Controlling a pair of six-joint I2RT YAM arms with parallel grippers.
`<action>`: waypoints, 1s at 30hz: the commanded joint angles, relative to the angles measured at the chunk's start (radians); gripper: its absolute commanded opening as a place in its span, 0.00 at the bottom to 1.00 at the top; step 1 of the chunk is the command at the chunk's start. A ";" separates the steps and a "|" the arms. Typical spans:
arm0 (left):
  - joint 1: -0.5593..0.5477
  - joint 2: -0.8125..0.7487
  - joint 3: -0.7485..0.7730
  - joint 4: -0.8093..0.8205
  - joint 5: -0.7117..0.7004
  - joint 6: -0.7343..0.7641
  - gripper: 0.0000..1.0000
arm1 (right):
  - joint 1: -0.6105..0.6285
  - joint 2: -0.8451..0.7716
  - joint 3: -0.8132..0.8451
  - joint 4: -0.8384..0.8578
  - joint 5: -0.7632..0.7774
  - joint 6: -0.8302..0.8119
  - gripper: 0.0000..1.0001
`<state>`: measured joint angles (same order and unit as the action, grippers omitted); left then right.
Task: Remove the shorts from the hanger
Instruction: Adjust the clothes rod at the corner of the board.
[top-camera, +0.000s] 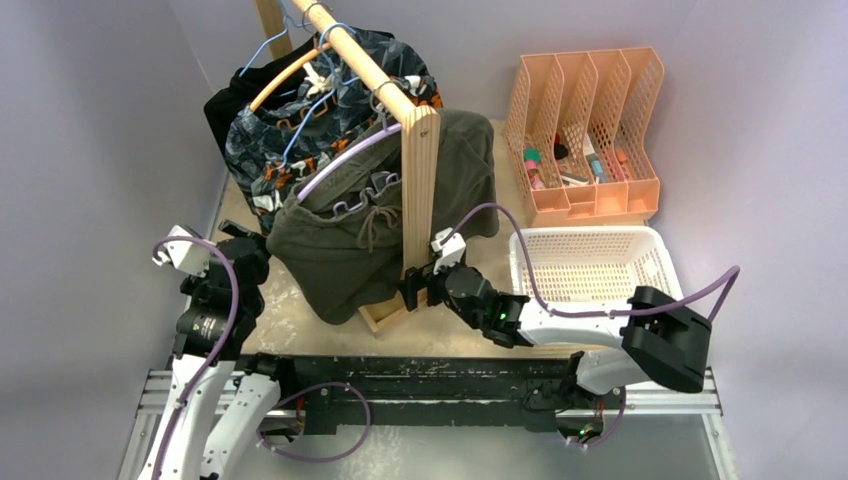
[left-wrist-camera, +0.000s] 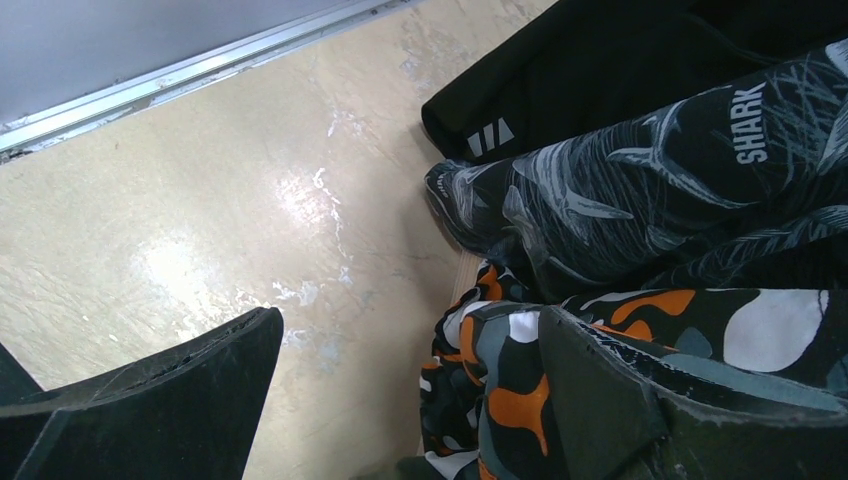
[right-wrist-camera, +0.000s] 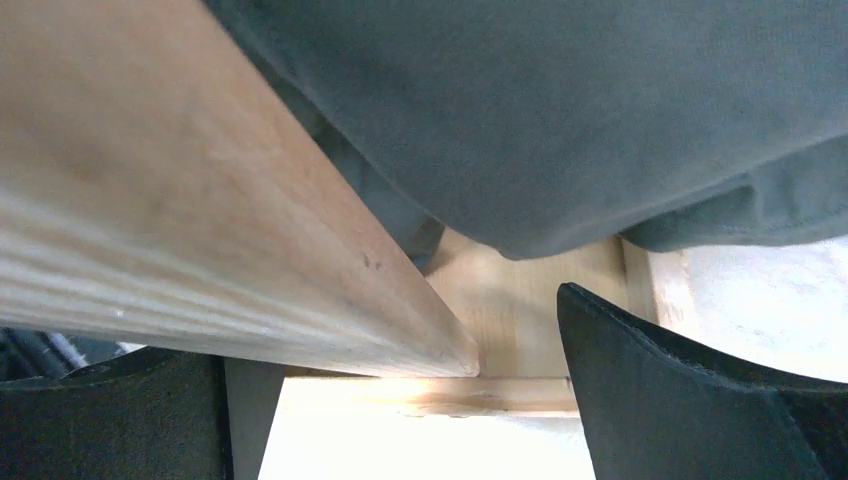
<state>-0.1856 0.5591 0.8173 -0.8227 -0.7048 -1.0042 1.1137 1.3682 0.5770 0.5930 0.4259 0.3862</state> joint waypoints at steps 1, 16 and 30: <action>-0.002 -0.020 -0.011 0.063 0.039 -0.010 1.00 | -0.055 -0.027 0.059 -0.126 0.163 0.017 0.99; -0.002 -0.043 -0.059 0.147 0.214 0.013 0.99 | -0.548 -0.103 0.146 -0.251 -0.245 -0.139 0.99; -0.002 0.057 -0.046 0.196 0.299 0.033 1.00 | -0.628 -0.140 0.283 -0.446 -0.218 0.012 0.99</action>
<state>-0.1856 0.5747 0.7380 -0.6788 -0.4400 -1.0004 0.5018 1.3334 0.8326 0.1520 0.1509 0.3210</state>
